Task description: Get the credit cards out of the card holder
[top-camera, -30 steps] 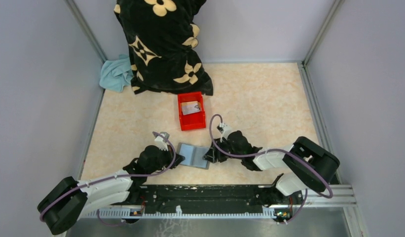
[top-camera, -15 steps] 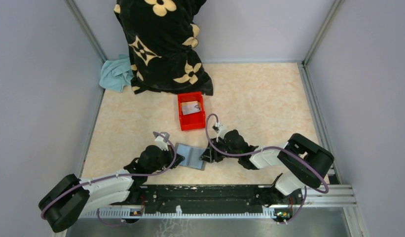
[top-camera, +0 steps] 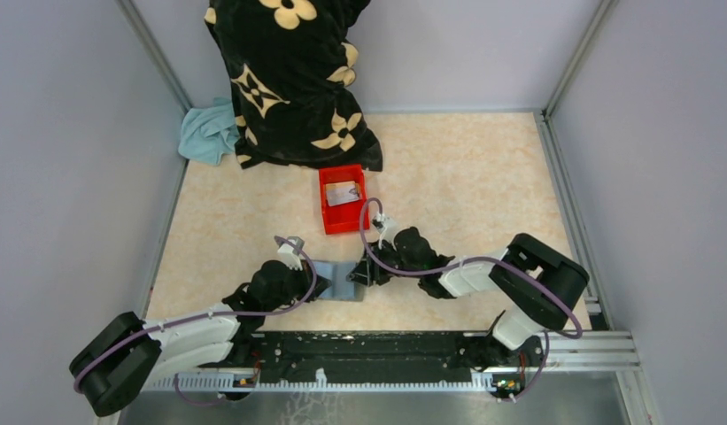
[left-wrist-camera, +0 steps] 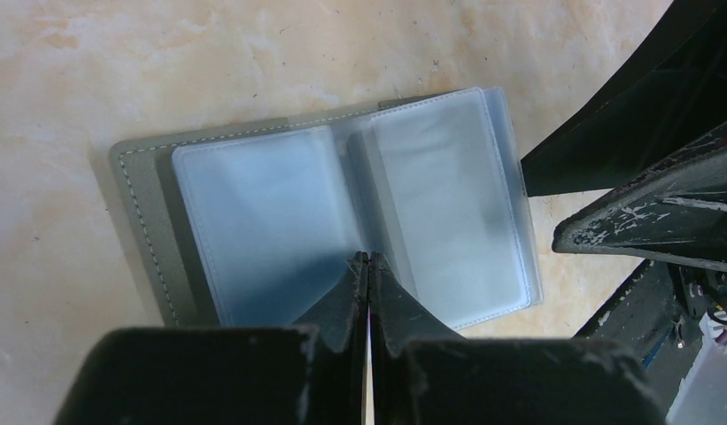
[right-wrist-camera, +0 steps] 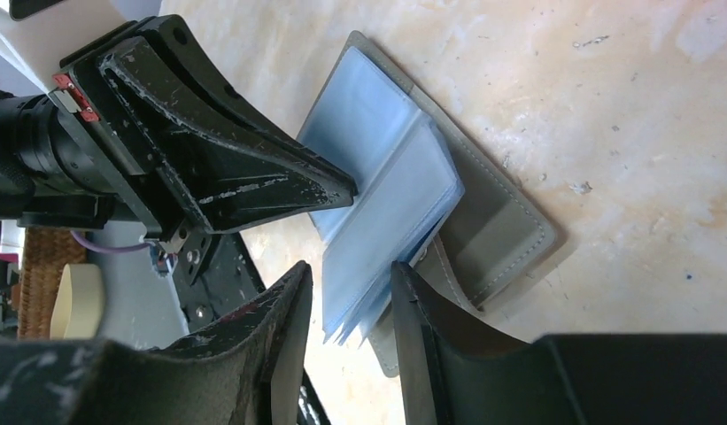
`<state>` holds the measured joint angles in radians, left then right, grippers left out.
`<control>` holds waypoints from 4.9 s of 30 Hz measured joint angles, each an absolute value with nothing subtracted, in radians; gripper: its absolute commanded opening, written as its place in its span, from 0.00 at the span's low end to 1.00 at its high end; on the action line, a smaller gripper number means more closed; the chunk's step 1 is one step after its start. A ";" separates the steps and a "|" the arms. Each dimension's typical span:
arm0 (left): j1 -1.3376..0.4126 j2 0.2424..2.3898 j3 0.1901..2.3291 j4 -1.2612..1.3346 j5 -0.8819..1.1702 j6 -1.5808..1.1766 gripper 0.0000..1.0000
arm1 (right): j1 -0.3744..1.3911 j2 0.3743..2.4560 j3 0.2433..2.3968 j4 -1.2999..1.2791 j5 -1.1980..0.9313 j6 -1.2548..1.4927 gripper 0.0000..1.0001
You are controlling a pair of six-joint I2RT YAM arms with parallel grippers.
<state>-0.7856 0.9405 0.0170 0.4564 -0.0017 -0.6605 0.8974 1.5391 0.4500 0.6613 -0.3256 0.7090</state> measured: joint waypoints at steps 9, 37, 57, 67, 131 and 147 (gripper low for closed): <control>-0.786 0.941 0.017 0.457 -0.002 -0.661 0.02 | 0.923 1.581 0.516 0.667 -0.345 0.711 0.38; -0.786 0.895 0.017 0.443 0.014 -0.653 0.05 | 0.967 1.597 0.651 0.348 -0.191 0.637 0.00; -0.786 0.866 0.017 0.416 0.026 -0.639 0.05 | 0.959 1.448 0.649 0.127 -0.057 0.560 0.26; -0.786 0.968 0.017 0.491 0.030 -0.641 0.05 | 0.959 1.448 0.649 0.142 -0.097 0.561 0.27; -0.786 0.515 0.015 0.163 -0.111 -0.715 0.06 | 1.003 1.290 0.640 0.017 0.032 0.561 0.17; -0.786 0.689 0.013 0.317 -0.027 -0.738 0.00 | 0.997 1.568 0.622 0.319 -0.171 0.641 0.15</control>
<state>-0.7856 0.6891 0.0128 0.3168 -0.0265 -0.7383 0.9966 1.5681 0.6216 0.3195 -0.1715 0.6407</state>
